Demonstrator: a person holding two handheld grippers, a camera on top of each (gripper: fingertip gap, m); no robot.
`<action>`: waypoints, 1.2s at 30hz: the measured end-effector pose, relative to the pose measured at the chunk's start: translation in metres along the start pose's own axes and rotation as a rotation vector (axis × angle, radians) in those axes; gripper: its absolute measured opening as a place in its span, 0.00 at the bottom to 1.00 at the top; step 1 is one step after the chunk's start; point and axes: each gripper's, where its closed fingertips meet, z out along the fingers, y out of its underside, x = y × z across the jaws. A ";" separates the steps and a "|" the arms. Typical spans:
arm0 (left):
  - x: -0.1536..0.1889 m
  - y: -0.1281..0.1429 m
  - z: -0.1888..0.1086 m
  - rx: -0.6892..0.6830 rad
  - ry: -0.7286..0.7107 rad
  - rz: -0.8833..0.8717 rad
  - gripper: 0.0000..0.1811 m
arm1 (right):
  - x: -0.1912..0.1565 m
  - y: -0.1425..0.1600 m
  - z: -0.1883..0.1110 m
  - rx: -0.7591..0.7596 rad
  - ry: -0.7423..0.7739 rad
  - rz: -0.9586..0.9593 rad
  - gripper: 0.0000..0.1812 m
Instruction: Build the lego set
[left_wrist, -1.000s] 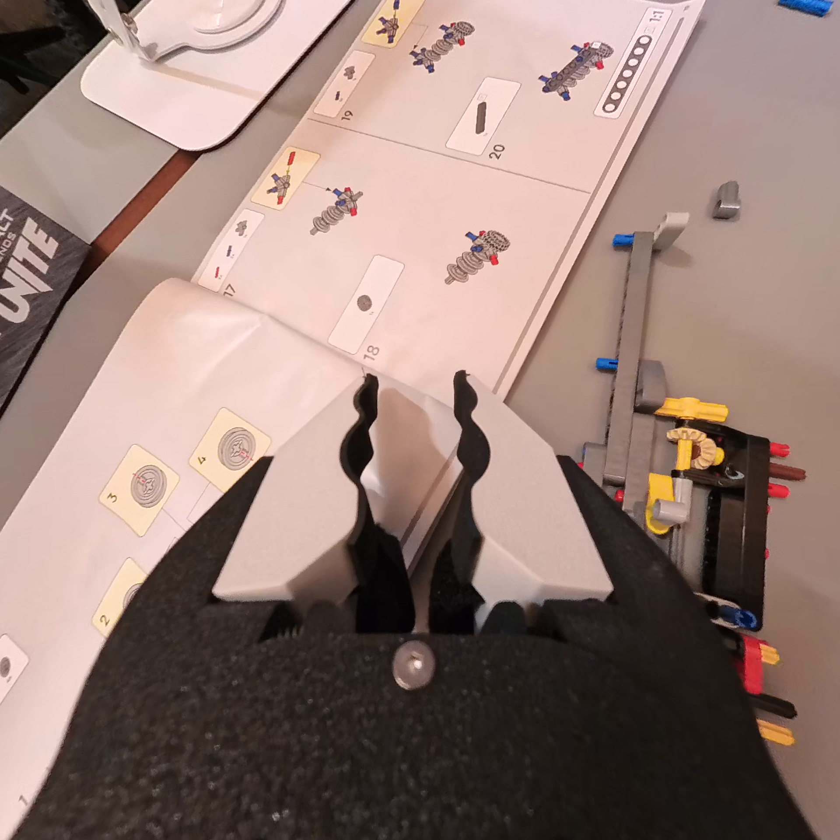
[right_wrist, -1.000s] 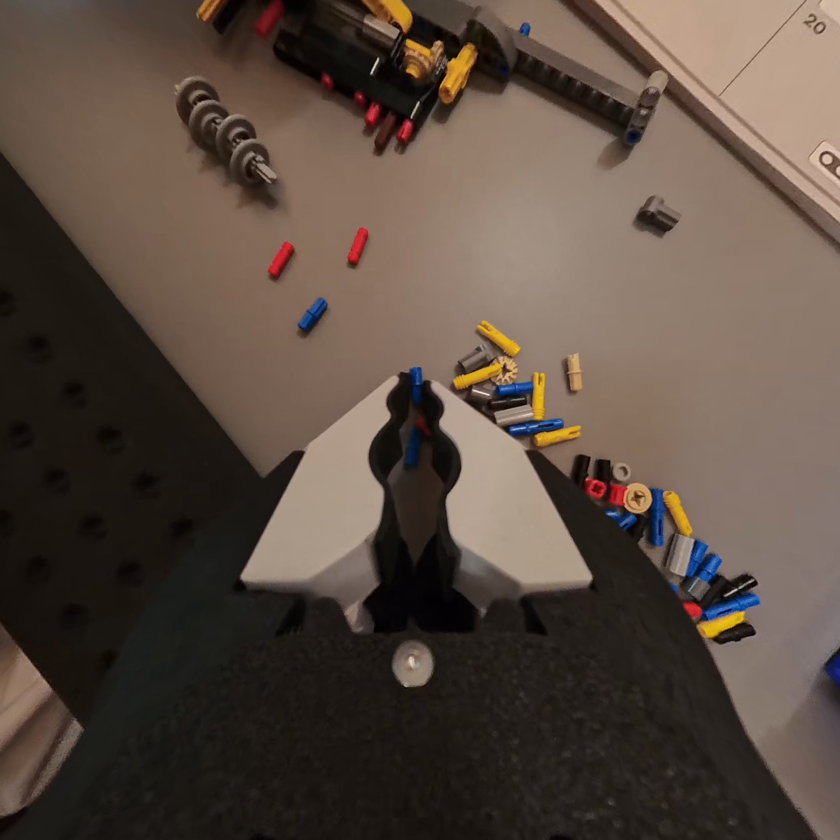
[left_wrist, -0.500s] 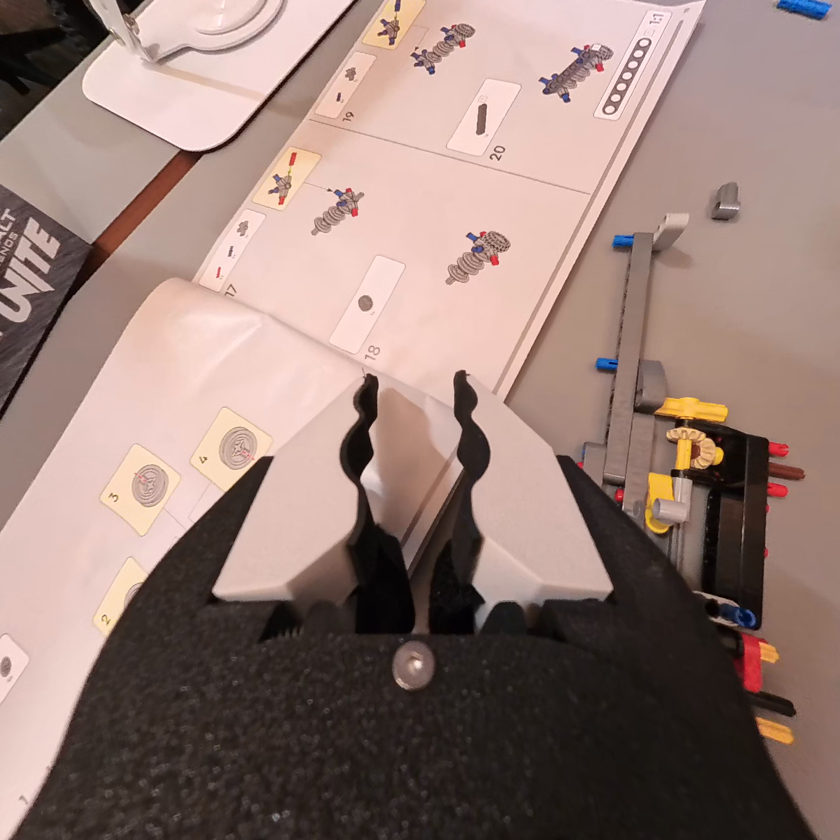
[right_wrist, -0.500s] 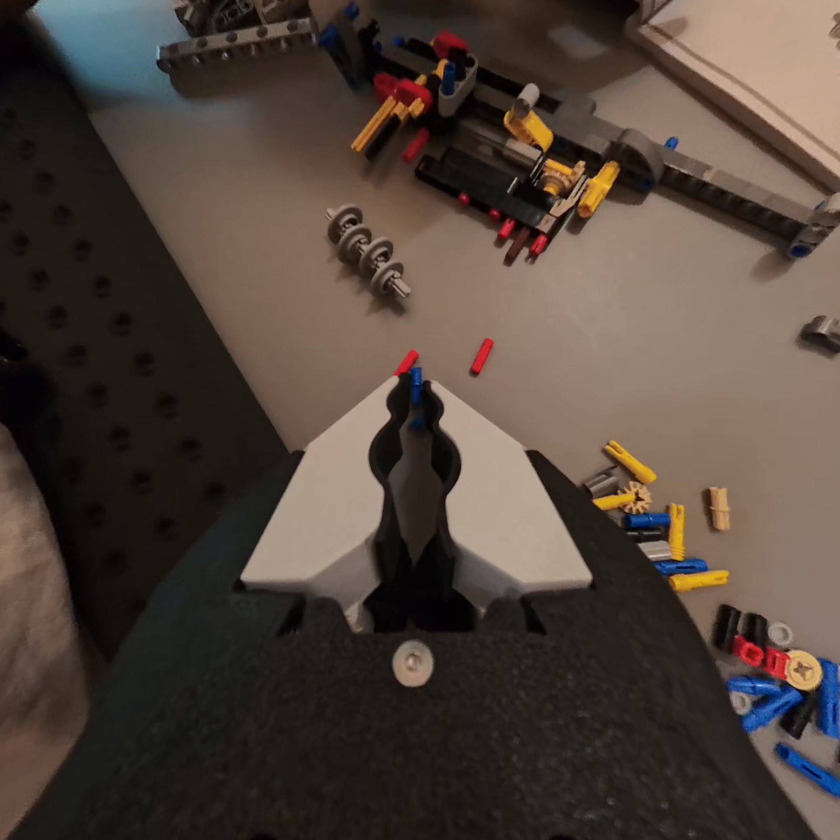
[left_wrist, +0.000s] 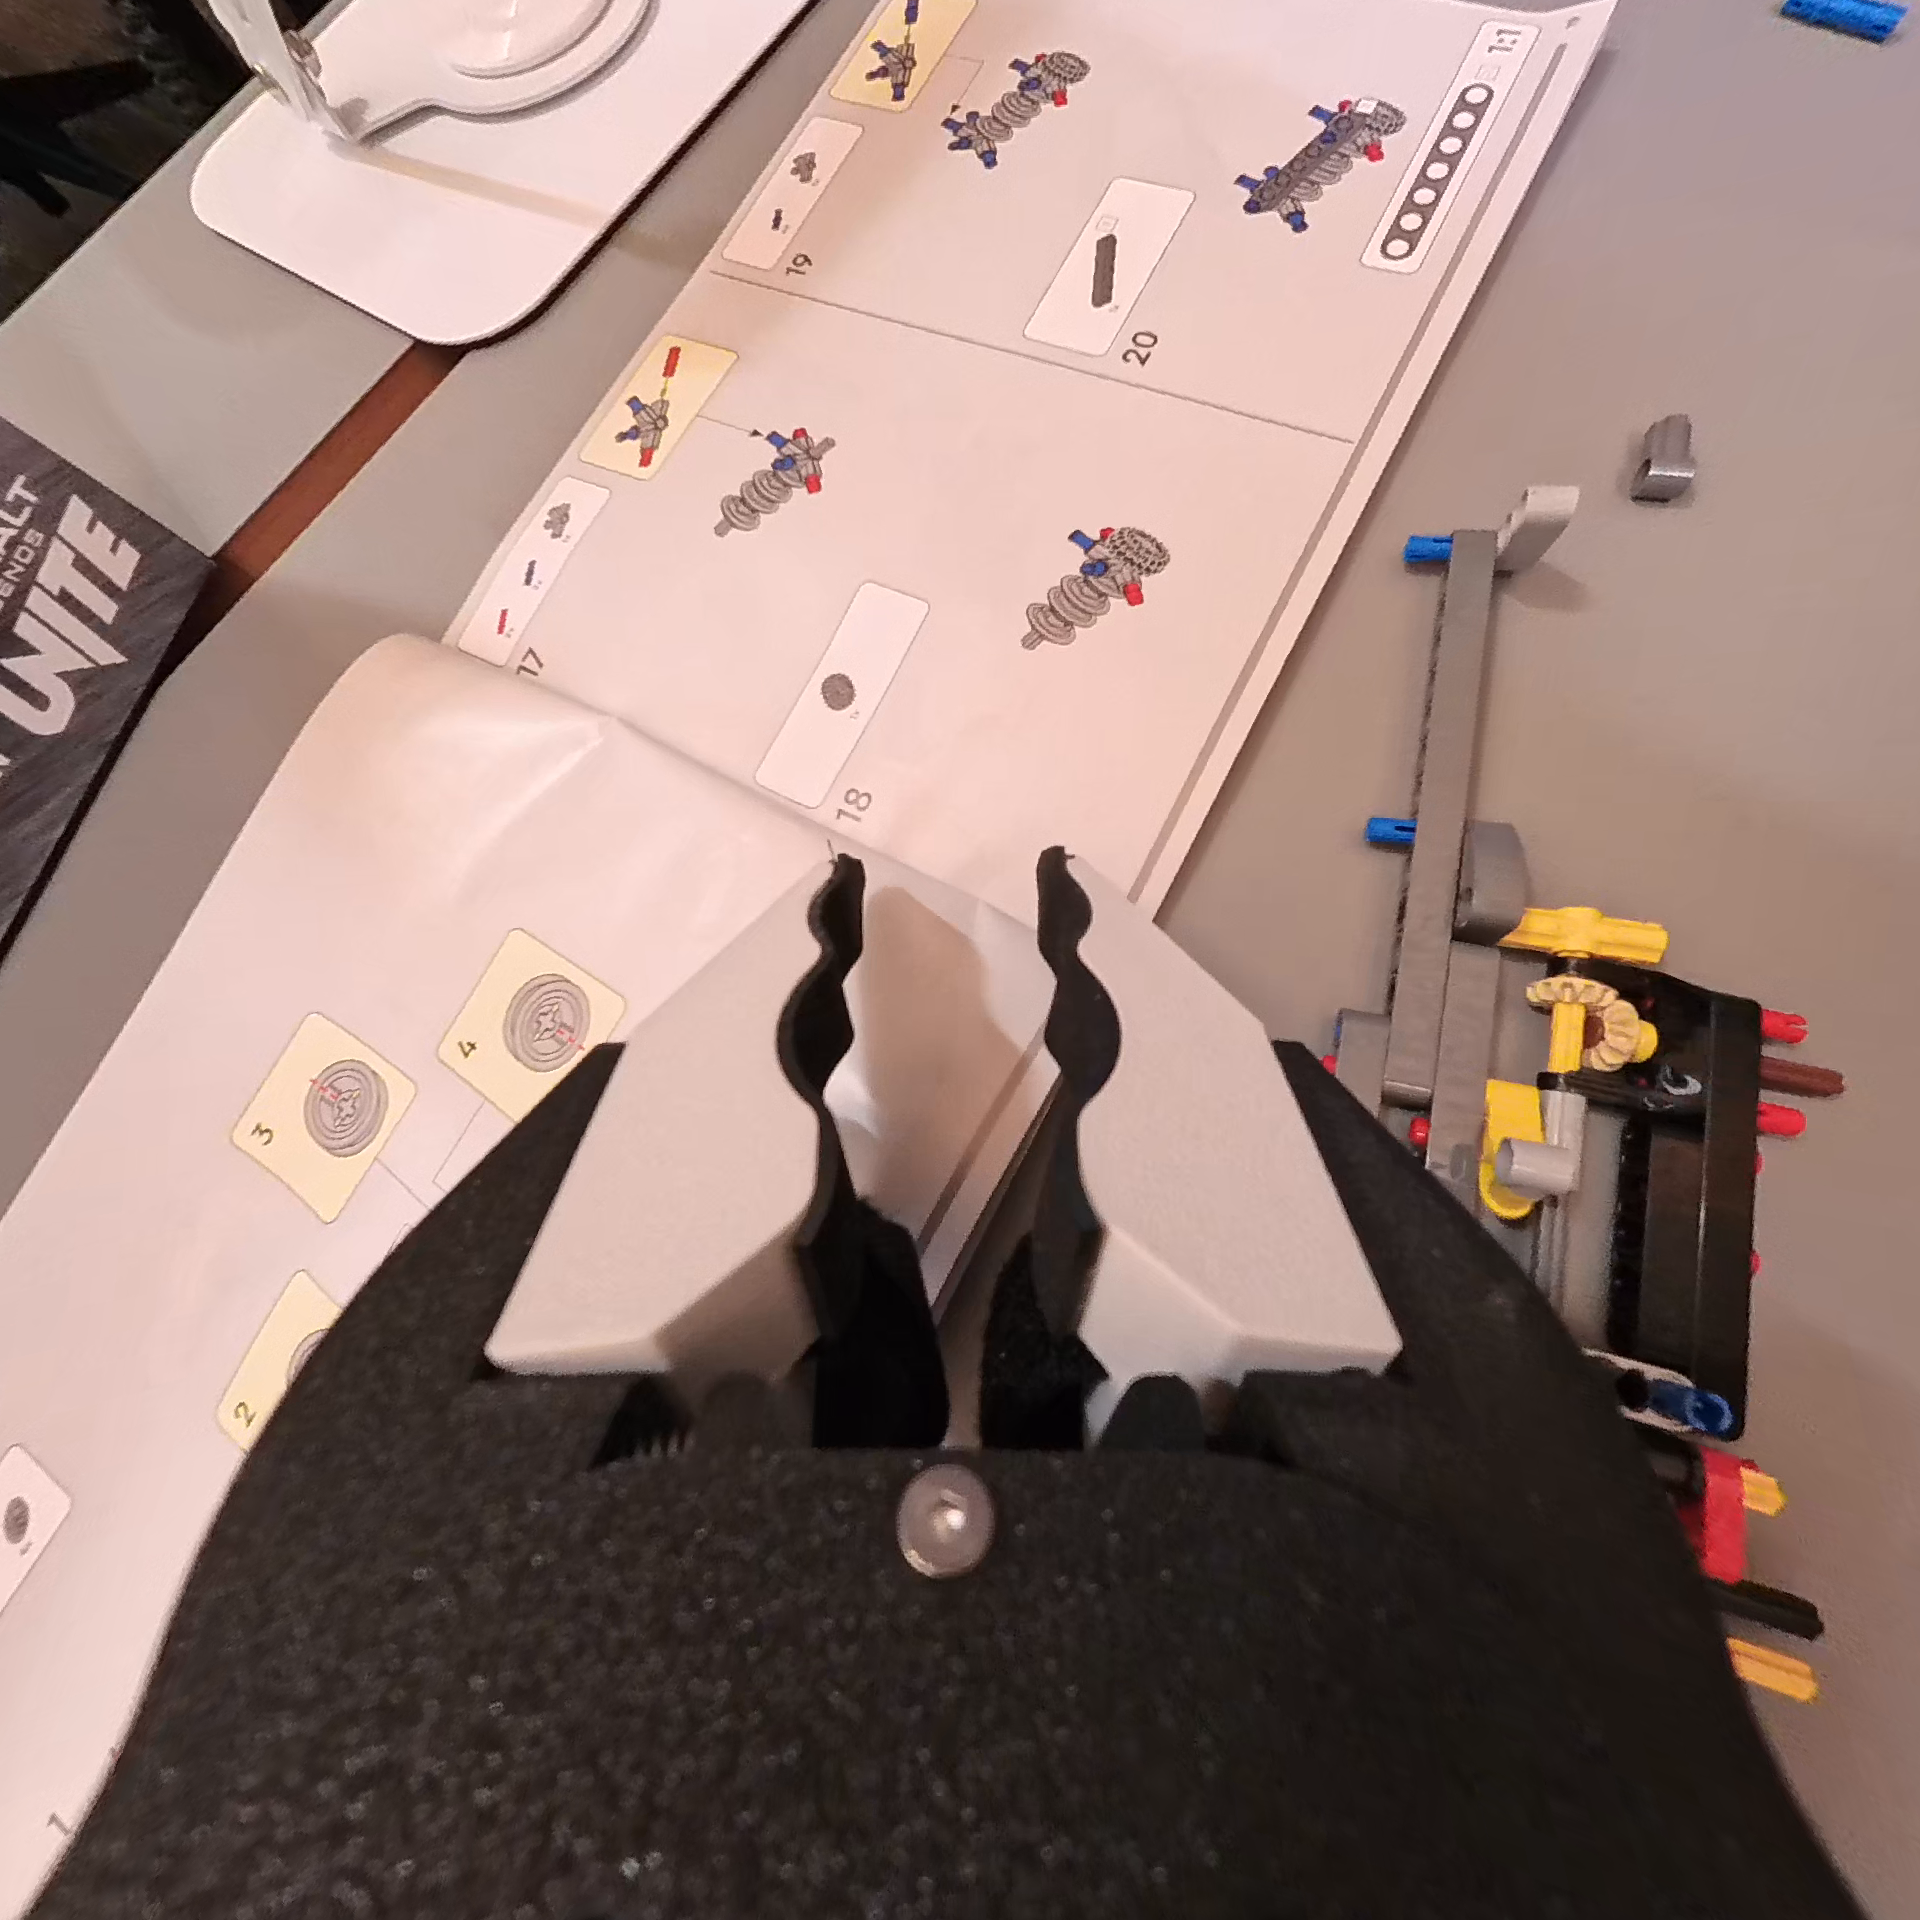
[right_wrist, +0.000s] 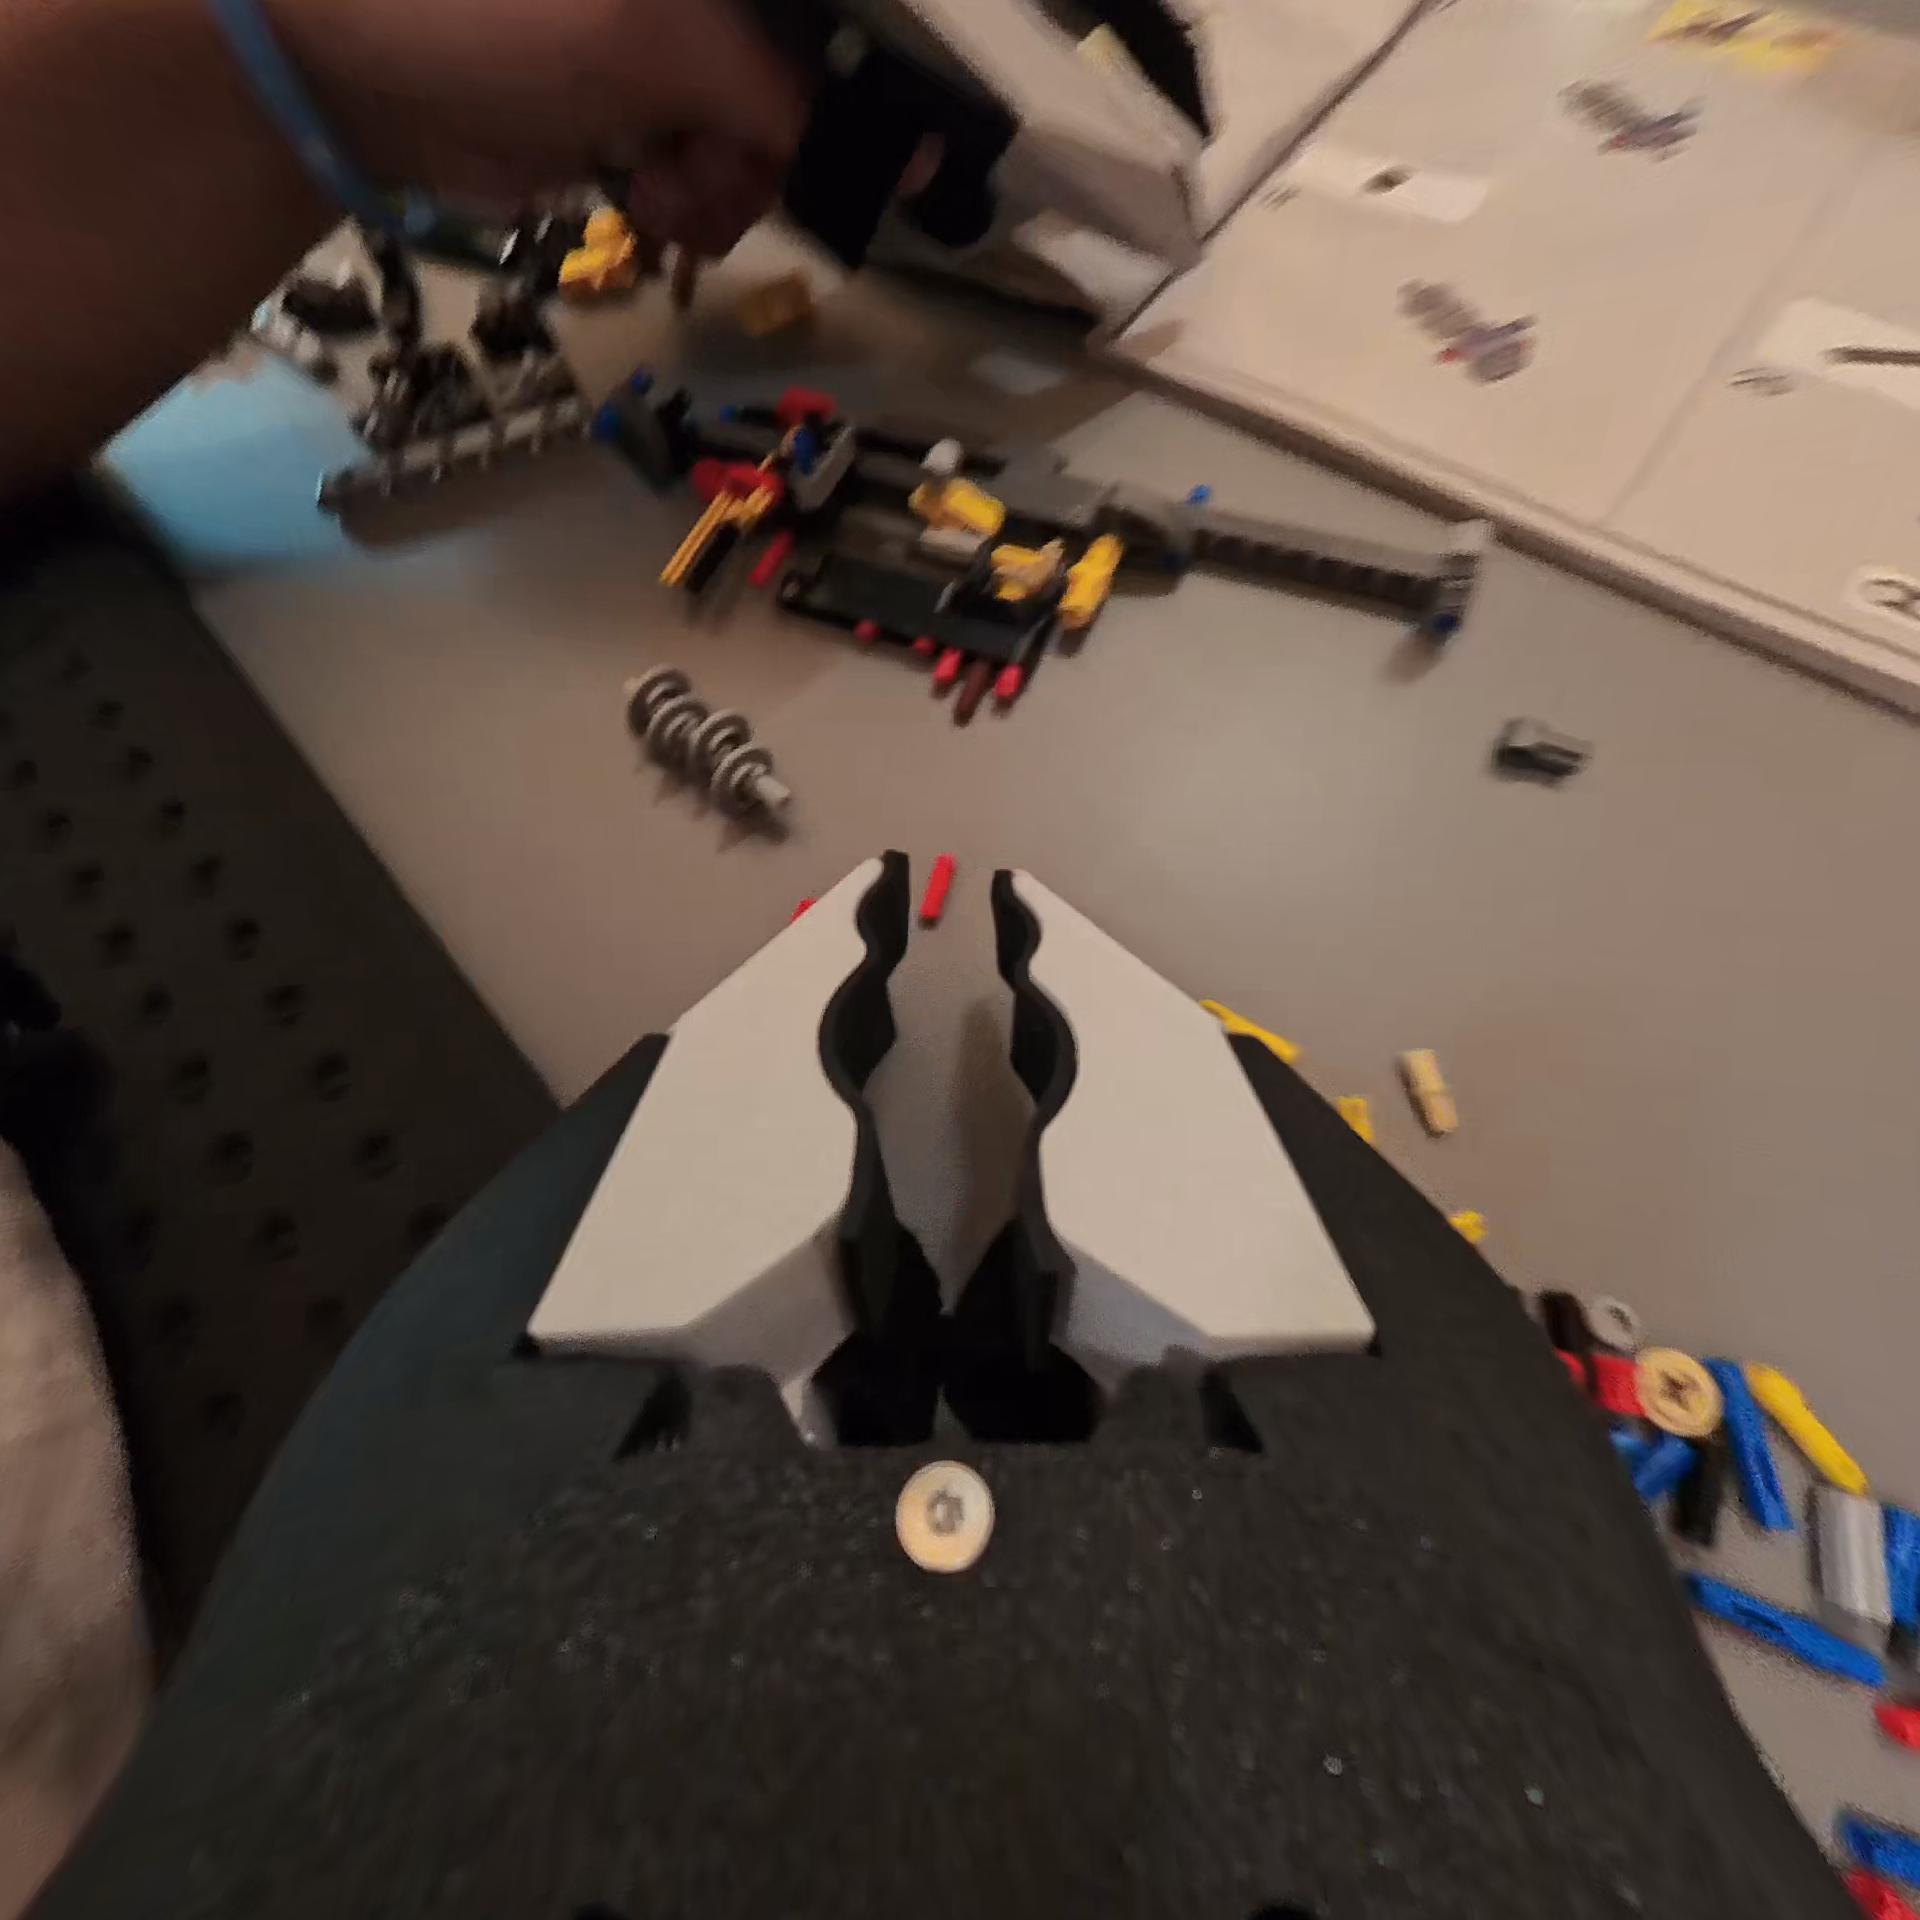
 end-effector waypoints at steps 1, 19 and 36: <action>0.000 0.000 0.000 0.001 -0.001 -0.001 0.18 | 0.009 -0.005 -0.005 0.043 0.036 0.030 0.09; -0.003 -0.008 -0.005 0.043 0.001 -0.041 0.17 | 0.053 0.000 -0.056 0.257 0.260 0.346 0.07; -0.040 -0.012 -0.035 0.081 -0.038 -0.119 0.18 | 0.015 -0.024 -0.031 0.293 0.090 0.280 0.16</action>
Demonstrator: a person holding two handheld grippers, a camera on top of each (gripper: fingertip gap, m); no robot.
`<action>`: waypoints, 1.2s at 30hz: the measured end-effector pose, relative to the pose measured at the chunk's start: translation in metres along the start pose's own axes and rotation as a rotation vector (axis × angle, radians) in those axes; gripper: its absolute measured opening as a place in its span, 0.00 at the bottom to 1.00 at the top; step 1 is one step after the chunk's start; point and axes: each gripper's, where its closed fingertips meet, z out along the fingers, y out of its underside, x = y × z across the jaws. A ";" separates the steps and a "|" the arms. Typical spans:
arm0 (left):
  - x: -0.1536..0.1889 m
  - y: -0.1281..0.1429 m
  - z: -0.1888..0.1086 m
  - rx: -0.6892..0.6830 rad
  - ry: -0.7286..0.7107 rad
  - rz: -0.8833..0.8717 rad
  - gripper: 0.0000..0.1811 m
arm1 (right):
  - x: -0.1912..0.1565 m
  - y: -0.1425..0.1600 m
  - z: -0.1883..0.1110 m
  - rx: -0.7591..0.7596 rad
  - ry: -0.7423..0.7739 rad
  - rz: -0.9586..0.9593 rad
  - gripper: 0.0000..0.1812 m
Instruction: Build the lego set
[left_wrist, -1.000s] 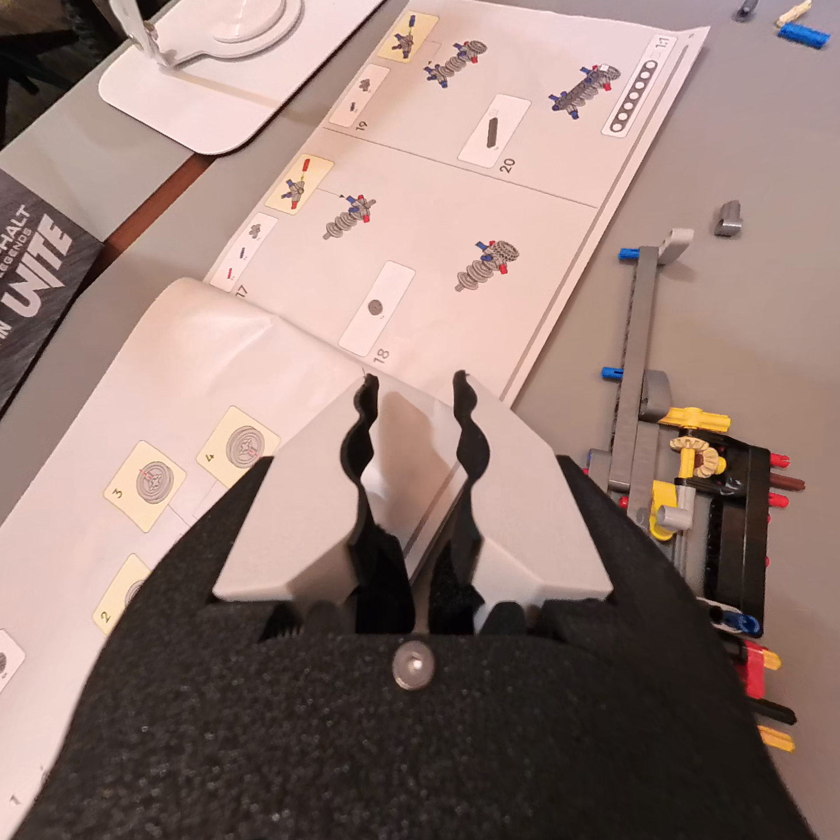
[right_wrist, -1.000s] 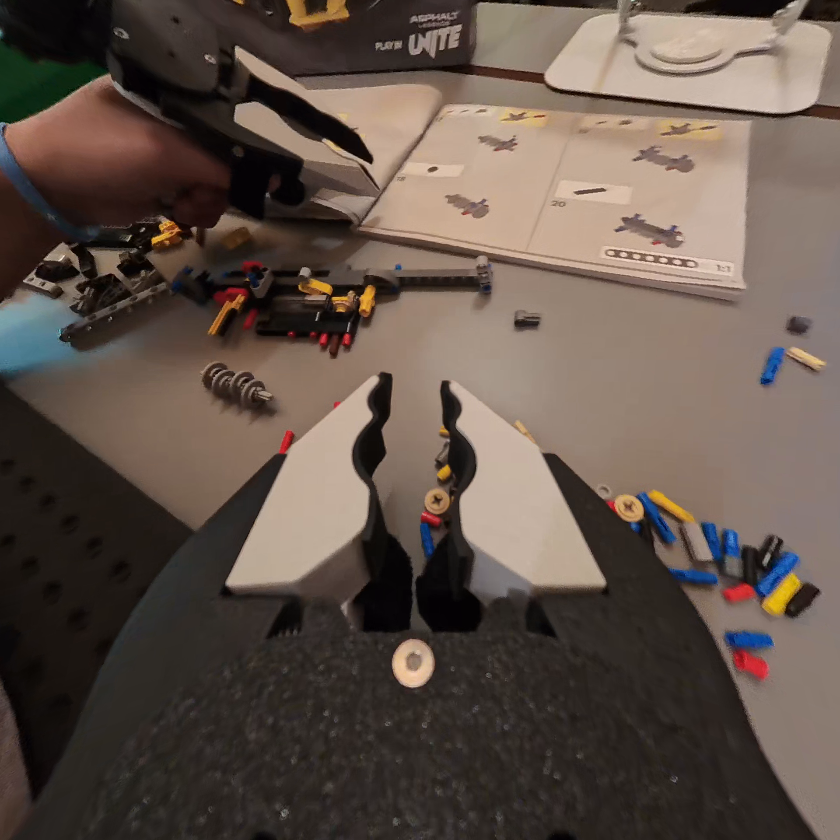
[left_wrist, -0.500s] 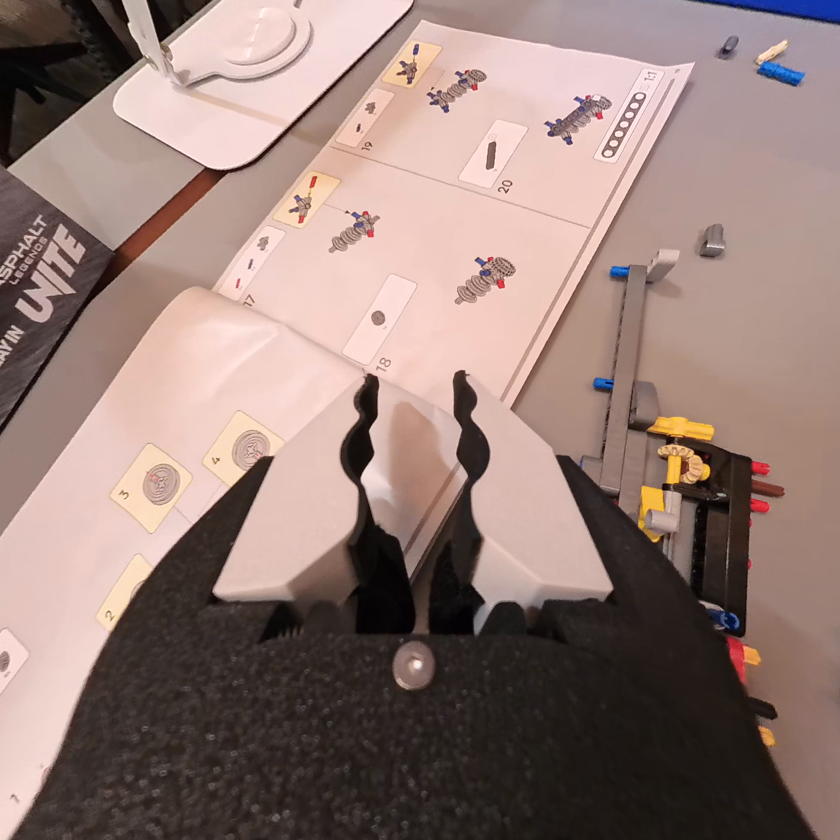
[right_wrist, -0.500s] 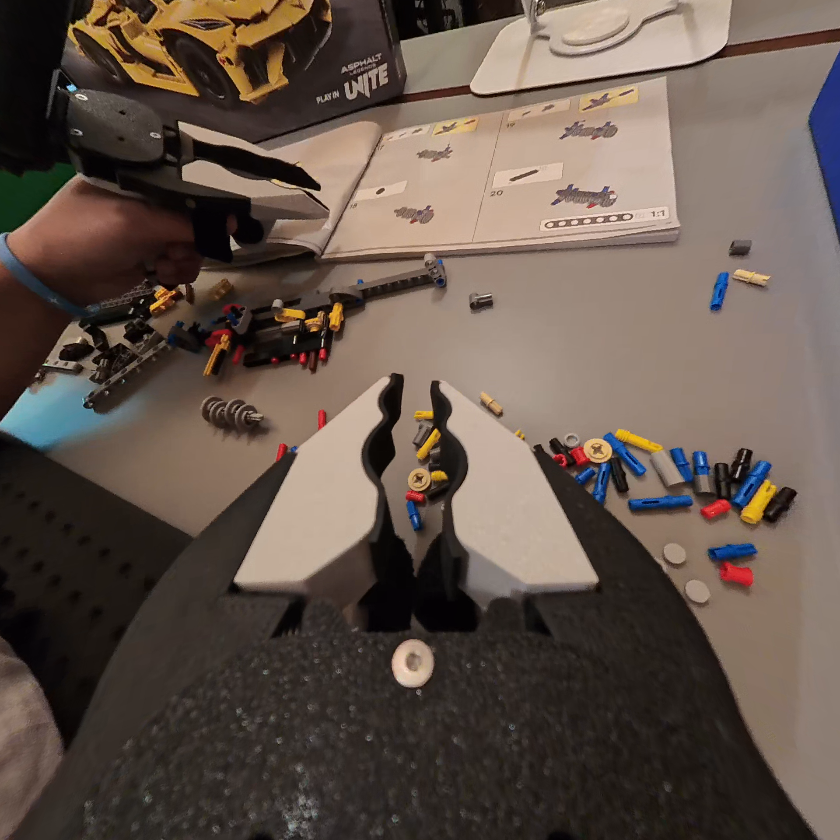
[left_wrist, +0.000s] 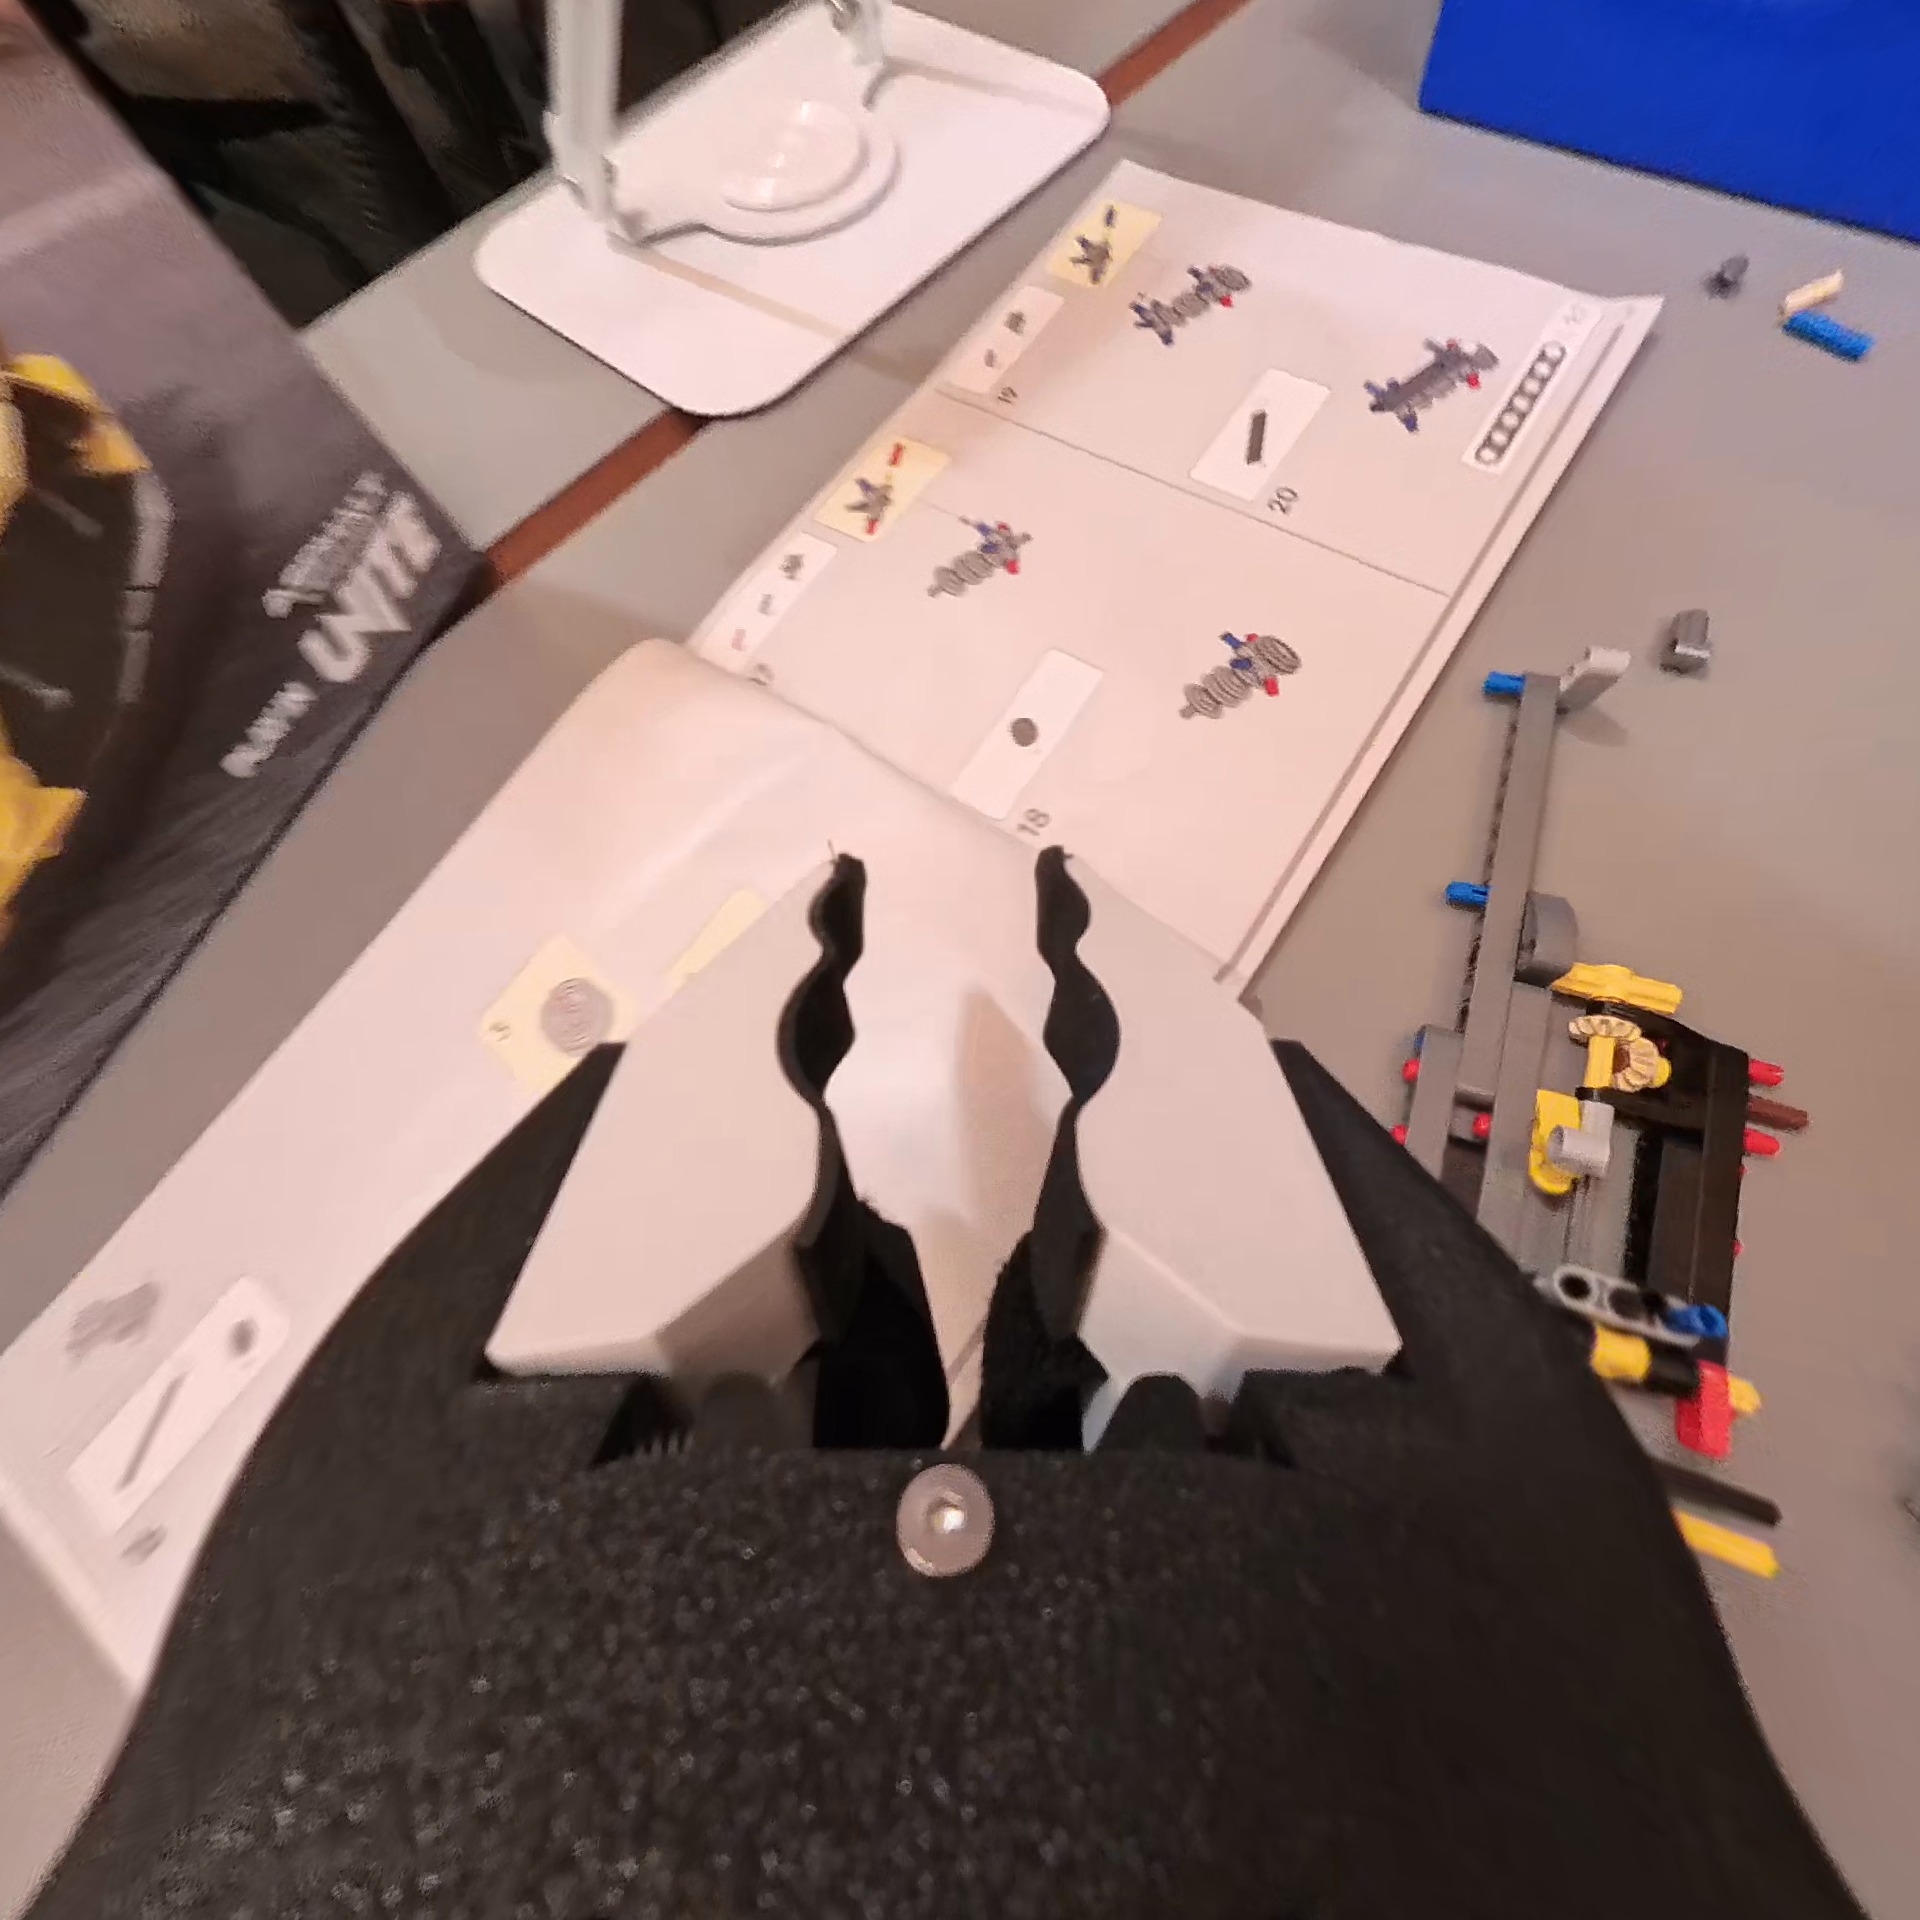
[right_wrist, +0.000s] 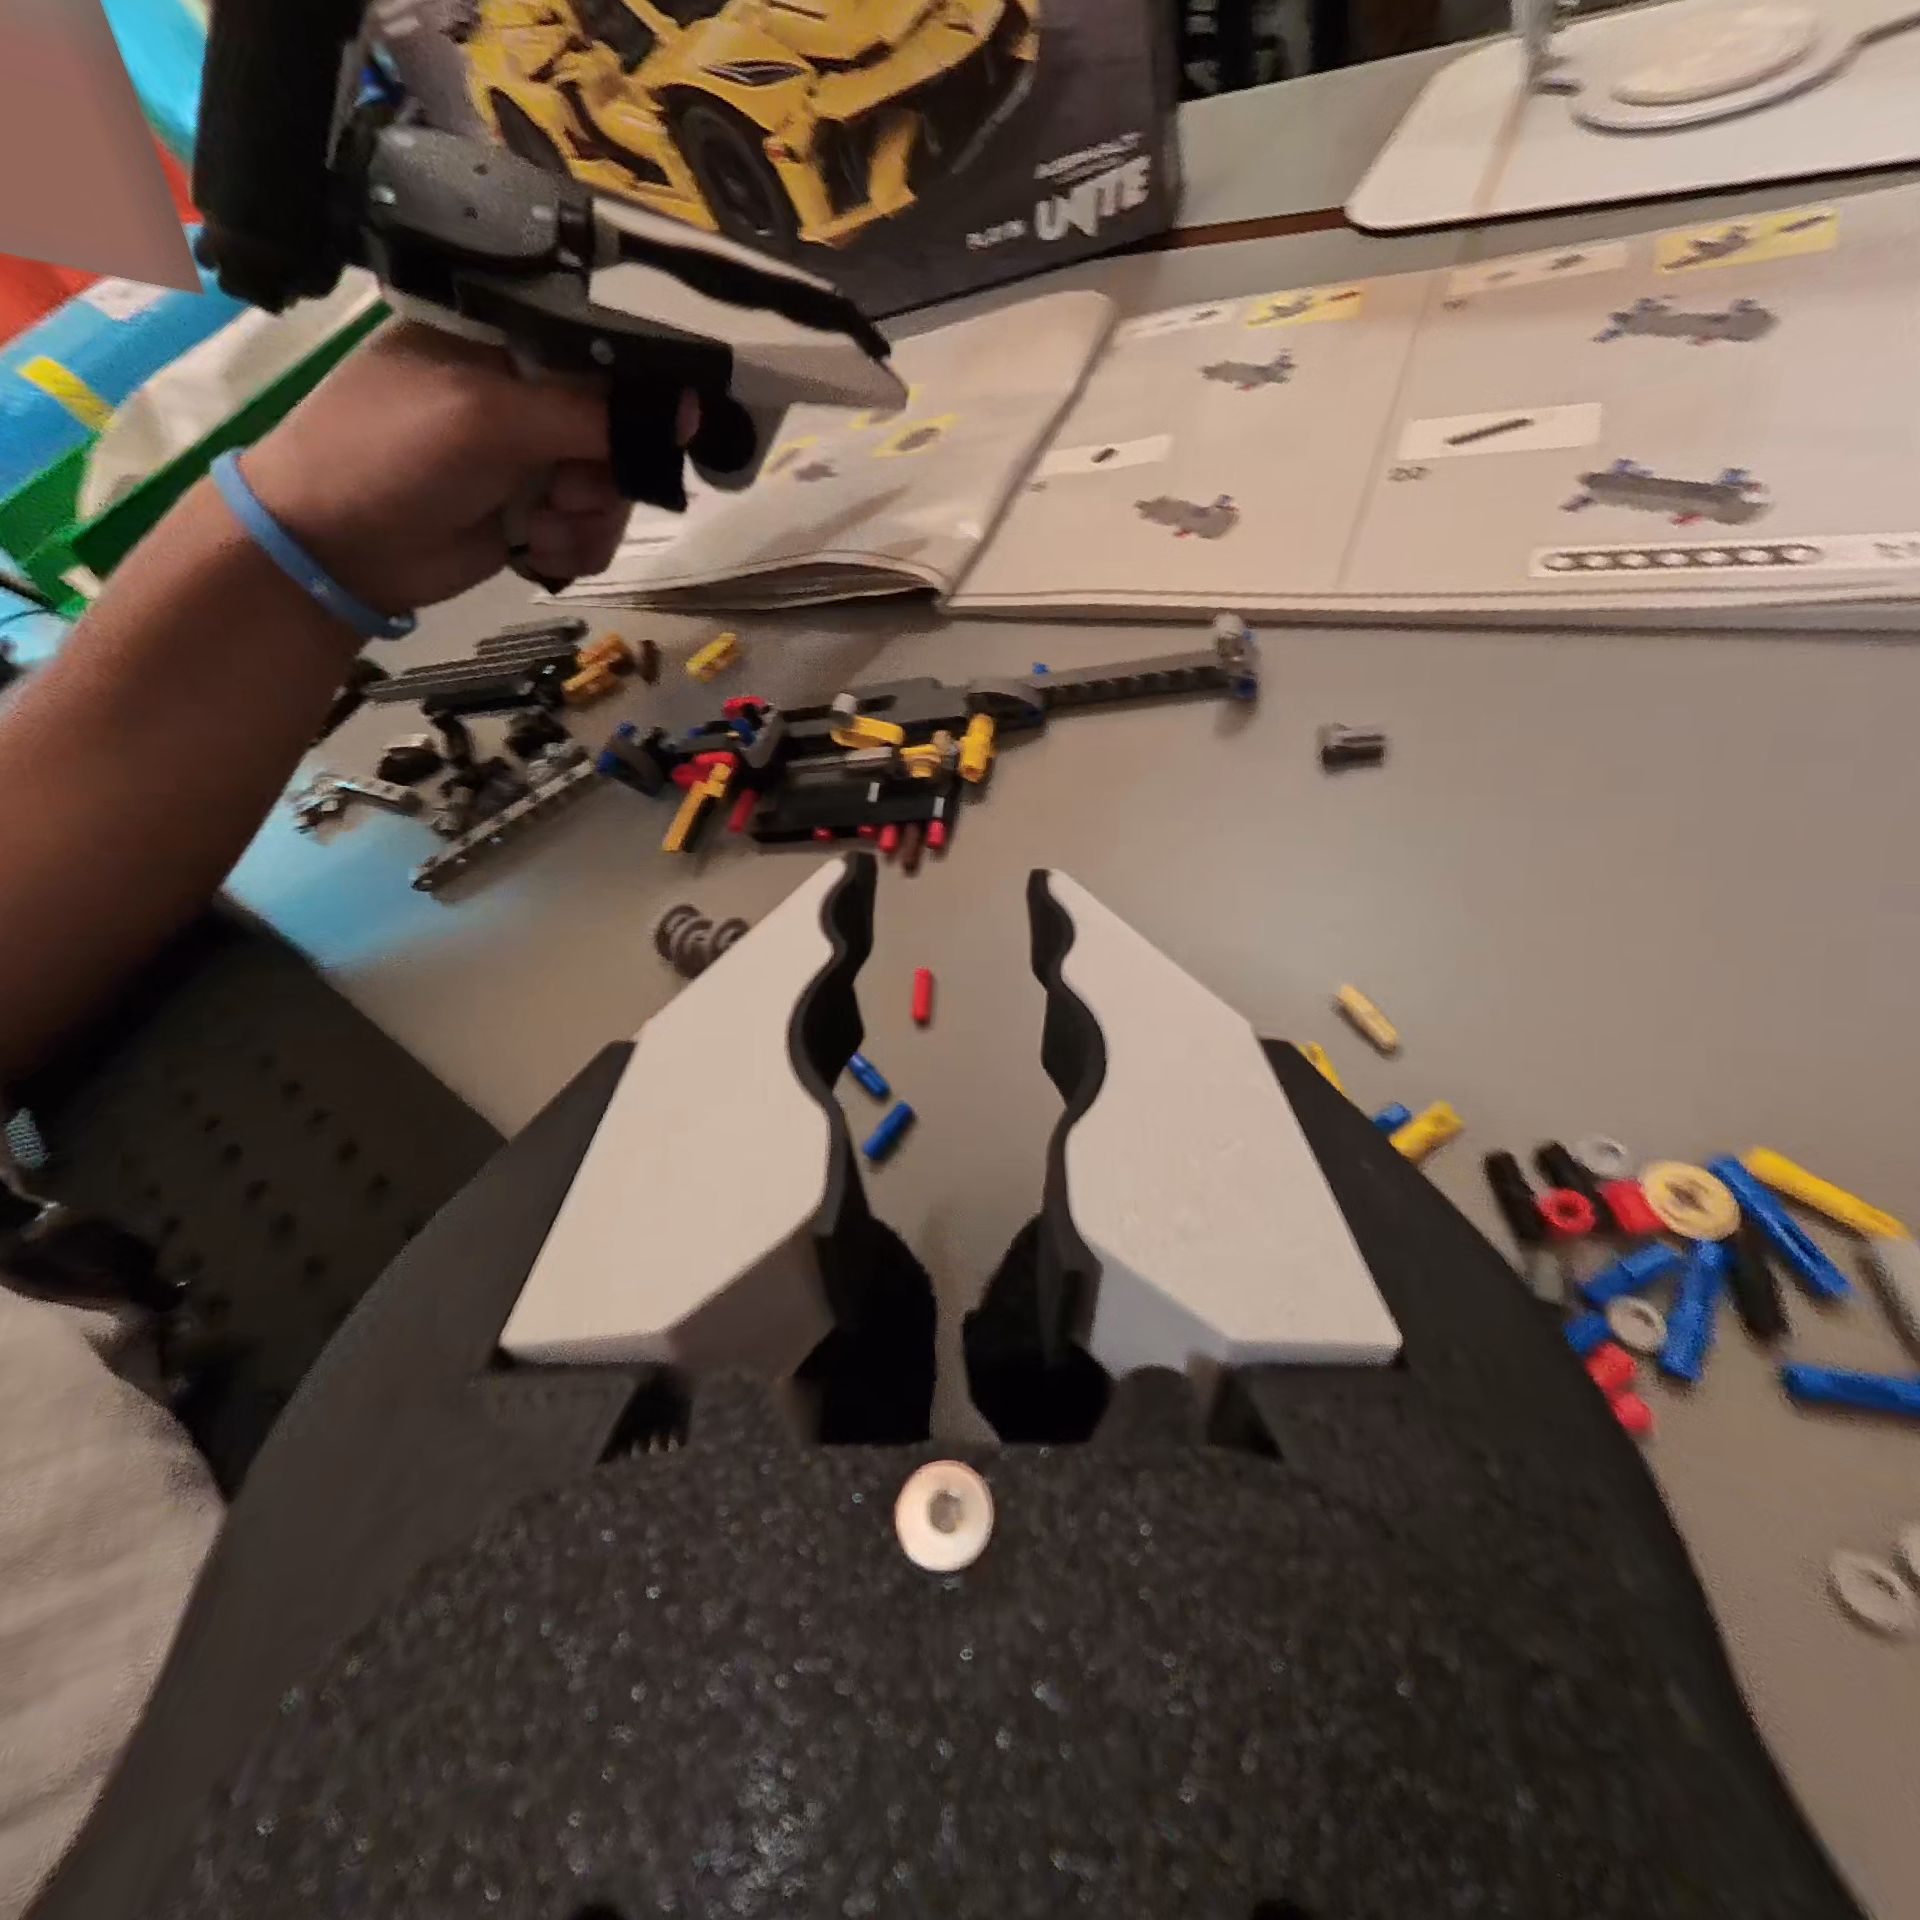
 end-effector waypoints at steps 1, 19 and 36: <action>-0.006 -0.003 -0.011 0.019 -0.014 -0.009 0.18 | -0.004 -0.001 0.004 -0.003 -0.025 -0.006 0.16; 0.061 0.163 -0.194 -0.153 0.026 -0.181 0.16 | -0.091 -0.004 0.075 -0.129 -0.233 -0.311 0.16; 0.068 0.165 -0.160 -0.189 0.037 0.040 0.01 | -0.094 0.013 0.062 -0.138 -0.202 -0.300 0.14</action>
